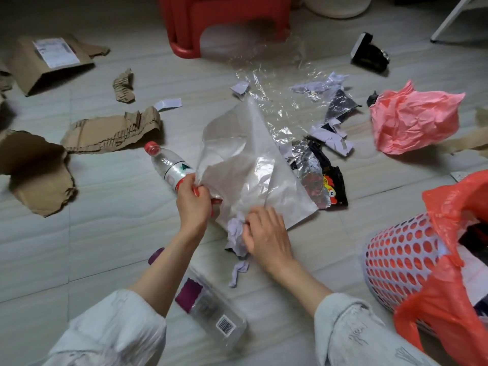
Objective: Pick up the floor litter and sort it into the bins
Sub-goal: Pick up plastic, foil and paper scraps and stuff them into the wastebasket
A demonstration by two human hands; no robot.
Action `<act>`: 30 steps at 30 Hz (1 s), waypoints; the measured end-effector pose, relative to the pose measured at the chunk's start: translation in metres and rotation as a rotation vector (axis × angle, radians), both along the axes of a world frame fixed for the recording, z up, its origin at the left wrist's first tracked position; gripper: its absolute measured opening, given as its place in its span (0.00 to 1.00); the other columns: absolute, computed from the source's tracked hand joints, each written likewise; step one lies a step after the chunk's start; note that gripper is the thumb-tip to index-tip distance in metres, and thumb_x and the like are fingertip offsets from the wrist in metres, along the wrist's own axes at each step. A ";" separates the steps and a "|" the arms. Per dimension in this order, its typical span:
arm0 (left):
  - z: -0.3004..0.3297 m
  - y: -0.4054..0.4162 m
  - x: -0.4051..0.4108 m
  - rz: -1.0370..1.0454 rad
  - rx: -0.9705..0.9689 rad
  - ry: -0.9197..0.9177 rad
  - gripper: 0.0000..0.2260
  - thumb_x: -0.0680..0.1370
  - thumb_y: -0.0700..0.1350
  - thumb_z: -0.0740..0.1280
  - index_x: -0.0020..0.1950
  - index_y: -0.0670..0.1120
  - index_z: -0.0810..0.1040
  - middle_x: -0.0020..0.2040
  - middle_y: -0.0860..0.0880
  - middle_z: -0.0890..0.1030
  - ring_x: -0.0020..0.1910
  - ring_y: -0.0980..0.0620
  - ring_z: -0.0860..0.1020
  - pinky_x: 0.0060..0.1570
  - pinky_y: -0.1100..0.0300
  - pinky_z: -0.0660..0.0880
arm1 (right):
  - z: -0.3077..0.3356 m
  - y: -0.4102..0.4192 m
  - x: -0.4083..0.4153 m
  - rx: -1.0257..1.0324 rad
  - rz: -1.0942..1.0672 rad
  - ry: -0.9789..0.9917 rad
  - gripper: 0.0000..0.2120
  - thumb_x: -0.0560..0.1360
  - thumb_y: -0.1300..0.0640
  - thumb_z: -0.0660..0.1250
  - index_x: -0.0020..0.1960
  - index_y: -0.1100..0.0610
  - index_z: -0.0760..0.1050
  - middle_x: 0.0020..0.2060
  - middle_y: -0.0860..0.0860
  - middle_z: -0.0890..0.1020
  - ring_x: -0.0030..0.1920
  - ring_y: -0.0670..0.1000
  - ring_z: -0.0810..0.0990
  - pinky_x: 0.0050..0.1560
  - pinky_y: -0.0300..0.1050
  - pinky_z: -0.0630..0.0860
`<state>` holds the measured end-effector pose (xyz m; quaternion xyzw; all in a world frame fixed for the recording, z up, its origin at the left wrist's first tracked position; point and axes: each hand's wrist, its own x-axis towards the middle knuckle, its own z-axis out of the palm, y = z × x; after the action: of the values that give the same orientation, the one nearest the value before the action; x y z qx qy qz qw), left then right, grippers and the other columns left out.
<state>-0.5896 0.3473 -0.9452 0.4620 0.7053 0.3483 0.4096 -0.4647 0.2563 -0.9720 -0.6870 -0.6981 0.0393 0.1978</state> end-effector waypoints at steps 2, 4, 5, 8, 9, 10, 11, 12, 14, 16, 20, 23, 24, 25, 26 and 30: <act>-0.002 0.001 0.003 0.023 -0.001 0.005 0.10 0.74 0.35 0.55 0.49 0.43 0.74 0.41 0.45 0.75 0.40 0.48 0.72 0.42 0.55 0.70 | -0.002 -0.016 0.000 0.040 0.156 -0.021 0.05 0.69 0.57 0.59 0.38 0.57 0.73 0.36 0.52 0.77 0.38 0.52 0.72 0.37 0.43 0.66; -0.002 0.002 0.003 0.066 0.001 0.004 0.10 0.74 0.36 0.55 0.50 0.43 0.74 0.44 0.42 0.77 0.42 0.46 0.73 0.43 0.54 0.70 | -0.008 -0.027 0.001 -0.008 0.303 -0.047 0.03 0.68 0.57 0.61 0.38 0.56 0.72 0.37 0.52 0.78 0.38 0.53 0.76 0.36 0.43 0.71; -0.002 0.003 0.001 0.088 0.007 0.009 0.10 0.74 0.36 0.56 0.51 0.42 0.74 0.46 0.41 0.77 0.43 0.44 0.73 0.45 0.53 0.71 | -0.010 -0.028 0.001 -0.055 0.374 -0.060 0.03 0.66 0.57 0.63 0.38 0.57 0.73 0.39 0.52 0.79 0.40 0.53 0.78 0.36 0.44 0.74; 0.000 0.004 -0.006 0.101 0.044 0.057 0.10 0.74 0.35 0.55 0.49 0.43 0.73 0.44 0.43 0.75 0.43 0.46 0.71 0.43 0.57 0.67 | -0.015 -0.024 -0.002 -0.258 0.492 -0.144 0.09 0.59 0.54 0.74 0.37 0.56 0.79 0.53 0.54 0.82 0.54 0.56 0.81 0.46 0.45 0.79; 0.000 0.004 -0.009 0.095 0.051 0.066 0.09 0.73 0.34 0.55 0.47 0.45 0.72 0.43 0.43 0.74 0.42 0.47 0.71 0.43 0.58 0.66 | -0.014 -0.021 -0.003 -0.351 0.493 -0.186 0.10 0.58 0.53 0.76 0.38 0.55 0.80 0.57 0.55 0.80 0.59 0.58 0.79 0.51 0.50 0.79; 0.000 0.004 -0.012 0.091 0.052 0.073 0.10 0.73 0.34 0.55 0.46 0.46 0.71 0.43 0.43 0.74 0.42 0.46 0.71 0.43 0.58 0.66 | -0.014 -0.019 -0.004 -0.436 0.495 -0.225 0.11 0.60 0.54 0.76 0.41 0.56 0.81 0.62 0.56 0.78 0.64 0.61 0.75 0.56 0.58 0.76; 0.000 0.004 -0.014 0.087 0.050 0.076 0.10 0.73 0.35 0.55 0.46 0.47 0.71 0.45 0.43 0.75 0.43 0.46 0.72 0.44 0.57 0.68 | -0.011 -0.018 -0.008 -0.523 0.499 -0.239 0.12 0.65 0.55 0.73 0.46 0.57 0.80 0.67 0.56 0.72 0.69 0.63 0.68 0.61 0.67 0.69; -0.002 0.004 -0.017 0.087 0.048 0.073 0.10 0.73 0.35 0.55 0.47 0.47 0.72 0.47 0.42 0.76 0.45 0.44 0.73 0.47 0.54 0.70 | -0.009 -0.018 -0.011 -0.606 0.509 -0.241 0.13 0.71 0.56 0.69 0.54 0.58 0.78 0.72 0.56 0.65 0.73 0.64 0.59 0.65 0.71 0.59; -0.003 0.002 -0.022 0.092 0.034 0.078 0.12 0.74 0.36 0.55 0.51 0.46 0.73 0.50 0.40 0.76 0.48 0.42 0.74 0.52 0.48 0.72 | -0.009 -0.019 -0.013 -0.695 0.484 -0.276 0.16 0.77 0.58 0.60 0.64 0.59 0.70 0.76 0.55 0.53 0.76 0.62 0.46 0.68 0.71 0.46; -0.003 0.001 -0.024 0.074 0.031 0.089 0.13 0.74 0.36 0.55 0.54 0.45 0.73 0.52 0.40 0.76 0.50 0.42 0.74 0.53 0.49 0.71 | -0.009 -0.021 -0.013 -0.708 0.454 -0.304 0.18 0.76 0.61 0.60 0.65 0.59 0.68 0.75 0.56 0.55 0.76 0.60 0.49 0.68 0.69 0.50; -0.002 -0.002 -0.022 0.030 0.054 0.098 0.13 0.74 0.35 0.55 0.54 0.43 0.73 0.51 0.42 0.76 0.49 0.44 0.73 0.49 0.56 0.68 | -0.015 -0.027 -0.004 -0.517 0.431 -0.322 0.12 0.61 0.56 0.67 0.44 0.53 0.74 0.47 0.53 0.81 0.45 0.55 0.81 0.38 0.51 0.74; -0.001 -0.004 -0.022 0.006 0.089 0.130 0.12 0.74 0.34 0.55 0.53 0.41 0.73 0.47 0.40 0.74 0.45 0.44 0.72 0.45 0.56 0.67 | -0.015 -0.029 0.005 -0.415 0.391 -0.298 0.08 0.63 0.56 0.53 0.42 0.52 0.66 0.35 0.50 0.80 0.31 0.53 0.78 0.29 0.40 0.70; -0.001 -0.005 -0.023 -0.004 0.103 0.144 0.12 0.73 0.34 0.55 0.53 0.40 0.73 0.46 0.40 0.74 0.44 0.43 0.72 0.45 0.54 0.68 | -0.015 -0.031 0.010 -0.374 0.382 -0.307 0.08 0.64 0.56 0.53 0.43 0.52 0.63 0.34 0.49 0.80 0.30 0.53 0.77 0.29 0.39 0.69; -0.001 -0.006 -0.023 -0.015 0.117 0.152 0.12 0.73 0.34 0.56 0.55 0.40 0.73 0.46 0.40 0.74 0.45 0.41 0.73 0.46 0.52 0.69 | -0.012 -0.033 0.014 -0.376 0.365 -0.303 0.10 0.63 0.55 0.56 0.44 0.52 0.62 0.33 0.49 0.79 0.30 0.53 0.77 0.29 0.39 0.69; 0.000 -0.006 -0.024 -0.024 0.125 0.159 0.14 0.74 0.34 0.56 0.57 0.41 0.72 0.48 0.40 0.75 0.47 0.40 0.74 0.48 0.53 0.69 | -0.011 -0.036 0.018 -0.398 0.353 -0.284 0.15 0.61 0.55 0.62 0.46 0.52 0.64 0.33 0.49 0.78 0.30 0.53 0.77 0.29 0.39 0.70; 0.003 -0.009 -0.022 -0.075 0.160 0.212 0.23 0.75 0.35 0.57 0.70 0.45 0.66 0.52 0.41 0.77 0.49 0.44 0.75 0.49 0.61 0.66 | -0.014 -0.039 0.033 -0.454 0.231 -0.182 0.42 0.45 0.63 0.76 0.59 0.53 0.71 0.32 0.48 0.78 0.32 0.53 0.79 0.29 0.39 0.73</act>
<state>-0.6114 0.3380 -0.9422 0.5534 0.6969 0.3371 0.3072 -0.4320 0.2174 -0.9860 -0.6301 -0.7602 0.1552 -0.0308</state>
